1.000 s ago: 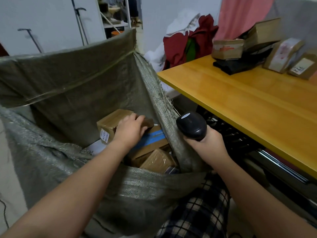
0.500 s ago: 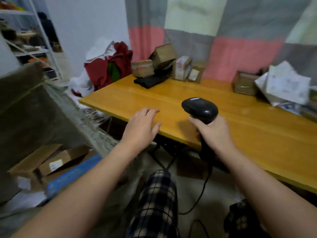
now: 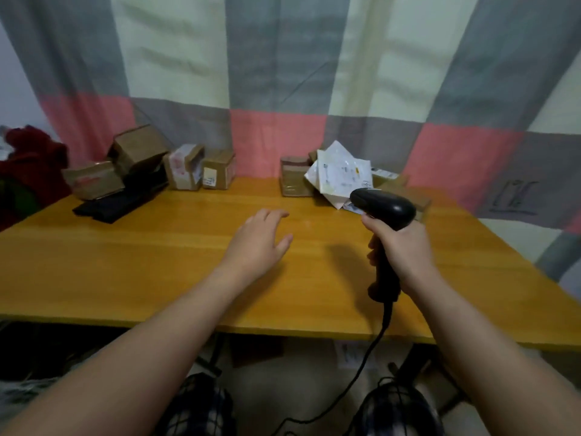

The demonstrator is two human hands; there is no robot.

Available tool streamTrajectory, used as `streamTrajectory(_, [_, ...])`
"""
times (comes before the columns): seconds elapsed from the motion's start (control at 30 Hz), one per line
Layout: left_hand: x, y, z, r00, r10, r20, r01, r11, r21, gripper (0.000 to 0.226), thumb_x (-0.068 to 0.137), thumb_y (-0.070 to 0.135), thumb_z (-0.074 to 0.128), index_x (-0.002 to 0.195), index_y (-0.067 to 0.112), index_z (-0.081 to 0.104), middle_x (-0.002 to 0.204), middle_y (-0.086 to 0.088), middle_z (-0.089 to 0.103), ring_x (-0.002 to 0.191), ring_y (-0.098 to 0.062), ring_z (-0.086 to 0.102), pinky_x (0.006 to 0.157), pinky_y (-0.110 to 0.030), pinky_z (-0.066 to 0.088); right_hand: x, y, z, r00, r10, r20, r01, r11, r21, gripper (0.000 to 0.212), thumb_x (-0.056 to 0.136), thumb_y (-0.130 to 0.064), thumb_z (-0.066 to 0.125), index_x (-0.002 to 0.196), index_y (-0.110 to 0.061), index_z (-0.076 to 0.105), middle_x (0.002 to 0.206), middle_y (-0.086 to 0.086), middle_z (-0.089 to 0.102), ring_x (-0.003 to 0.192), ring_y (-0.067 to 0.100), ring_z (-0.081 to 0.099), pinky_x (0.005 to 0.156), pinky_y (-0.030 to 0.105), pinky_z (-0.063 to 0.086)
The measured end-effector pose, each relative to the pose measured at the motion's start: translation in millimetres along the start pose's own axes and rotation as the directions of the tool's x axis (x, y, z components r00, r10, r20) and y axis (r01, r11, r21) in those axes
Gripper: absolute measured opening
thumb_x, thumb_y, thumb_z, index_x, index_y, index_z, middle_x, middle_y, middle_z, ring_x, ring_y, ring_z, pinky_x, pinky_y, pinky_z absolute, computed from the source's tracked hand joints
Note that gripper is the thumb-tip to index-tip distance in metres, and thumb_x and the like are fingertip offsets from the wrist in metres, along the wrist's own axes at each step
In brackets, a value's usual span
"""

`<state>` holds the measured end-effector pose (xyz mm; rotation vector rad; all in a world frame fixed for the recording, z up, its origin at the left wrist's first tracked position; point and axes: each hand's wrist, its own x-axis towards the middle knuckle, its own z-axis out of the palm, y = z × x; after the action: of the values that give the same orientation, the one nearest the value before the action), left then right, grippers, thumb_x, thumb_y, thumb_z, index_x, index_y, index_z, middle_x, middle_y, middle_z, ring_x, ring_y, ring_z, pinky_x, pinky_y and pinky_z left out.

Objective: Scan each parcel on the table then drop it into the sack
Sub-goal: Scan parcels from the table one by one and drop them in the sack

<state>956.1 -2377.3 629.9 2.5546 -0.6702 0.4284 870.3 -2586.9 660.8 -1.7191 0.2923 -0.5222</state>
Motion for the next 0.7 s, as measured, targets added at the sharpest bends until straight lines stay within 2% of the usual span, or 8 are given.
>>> streamTrajectory(0.13, [54.2, 12.4, 21.4, 0.997, -0.046, 0.055, 0.054, 0.988, -0.148, 0.054, 0.092, 0.040, 0.058, 0.138, 0.017, 0.043, 0.134, -0.007, 0.047, 0.124, -0.025, 0.047, 0.102, -0.036, 0.040, 44.9, -2.9, -23.3, 0.997, 0.006, -0.081, 0.001, 0.996, 0.089, 0.022, 0.084, -0.021, 0.072, 0.073, -0.006, 0.060, 0.057, 0.010, 0.052, 0.049, 0.025, 0.051, 0.049, 0.032, 0.044])
streamTrajectory(0.27, [122.3, 20.1, 42.6, 0.978, -0.179, 0.110, 0.203, 0.941, -0.271, 0.075, 0.085, 0.049, 0.065, 0.145, 0.018, 0.031, 0.145, -0.010, 0.034, 0.132, -0.028, 0.039, 0.106, -0.037, 0.034, 110.1, -9.1, -20.6, 0.994, -0.037, -0.100, 0.043, 0.997, 0.064, 0.021, 0.083, -0.017, 0.071, 0.069, -0.008, 0.059, 0.053, 0.006, 0.051, 0.048, 0.021, 0.050, 0.053, 0.031, 0.042])
streamTrajectory(0.43, [211.4, -1.0, 70.2, 0.933, -0.319, 0.164, 0.357, 0.872, -0.335, 0.097, 0.077, 0.058, 0.069, 0.151, 0.021, 0.018, 0.154, -0.013, 0.020, 0.141, -0.034, 0.024, 0.113, -0.047, 0.028, 199.5, -2.1, 7.6, 0.997, -0.013, -0.077, 0.016, 0.999, 0.049, 0.014, 0.080, -0.022, 0.073, 0.079, -0.013, 0.063, 0.069, 0.008, 0.062, 0.070, 0.029, 0.062, 0.066, 0.039, 0.048])
streamTrajectory(0.5, [243.9, -20.6, 78.5, 0.908, -0.378, 0.183, 0.419, 0.844, -0.335, 0.102, 0.076, 0.063, 0.068, 0.152, 0.024, 0.013, 0.157, -0.015, 0.016, 0.143, -0.036, 0.019, 0.115, -0.049, 0.024, 230.8, 2.9, 21.8, 0.998, -0.015, -0.064, 0.018, 0.999, 0.051, 0.012, 0.083, -0.021, 0.072, 0.085, -0.016, 0.062, 0.076, 0.001, 0.062, 0.075, 0.018, 0.061, 0.063, 0.029, 0.045])
streamTrajectory(0.57, [272.5, -44.1, 87.1, 0.879, -0.433, 0.198, 0.476, 0.803, -0.359, 0.105, 0.072, 0.070, 0.065, 0.152, 0.027, 0.013, 0.157, -0.016, 0.017, 0.143, -0.036, 0.019, 0.116, -0.050, 0.023, 260.9, 10.4, 37.4, 0.999, -0.027, -0.043, 0.028, 0.999, 0.044, 0.012, 0.085, -0.021, 0.070, 0.082, -0.020, 0.058, 0.076, -0.004, 0.059, 0.072, 0.008, 0.056, 0.057, 0.023, 0.037])
streamTrajectory(0.63, [297.8, -72.5, 99.4, 0.852, -0.473, 0.224, 0.521, 0.729, -0.444, 0.116, 0.061, 0.081, 0.063, 0.152, 0.027, 0.014, 0.157, -0.014, 0.020, 0.143, -0.033, 0.021, 0.116, -0.049, 0.024, 286.5, 20.4, 52.0, 1.000, 0.004, -0.009, -0.003, 0.998, 0.056, 0.013, 0.085, -0.026, 0.070, 0.083, -0.024, 0.058, 0.082, -0.004, 0.061, 0.077, 0.007, 0.057, 0.059, 0.023, 0.038])
streamTrajectory(0.67, [307.7, -82.8, 104.3, 0.842, -0.487, 0.234, 0.534, 0.688, -0.491, 0.124, 0.056, 0.086, 0.061, 0.153, 0.026, 0.012, 0.157, -0.012, 0.023, 0.144, -0.031, 0.023, 0.116, -0.048, 0.024, 300.8, 27.9, 59.9, 1.000, 0.023, -0.009, -0.023, 0.998, 0.063, 0.016, 0.081, -0.034, 0.072, 0.086, -0.026, 0.059, 0.087, -0.003, 0.063, 0.084, 0.010, 0.059, 0.065, 0.025, 0.042])
streamTrajectory(0.7, [316.0, -94.1, 110.6, 0.831, -0.499, 0.247, 0.547, 0.649, -0.528, 0.125, 0.057, 0.087, 0.059, 0.153, 0.024, 0.010, 0.157, -0.010, 0.025, 0.144, -0.030, 0.024, 0.116, -0.047, 0.023, 315.0, 37.8, 67.4, 0.999, 0.052, -0.011, -0.051, 0.997, 0.059, 0.029, 0.073, -0.048, 0.075, 0.090, -0.030, 0.061, 0.095, -0.003, 0.065, 0.095, 0.016, 0.061, 0.075, 0.029, 0.046])
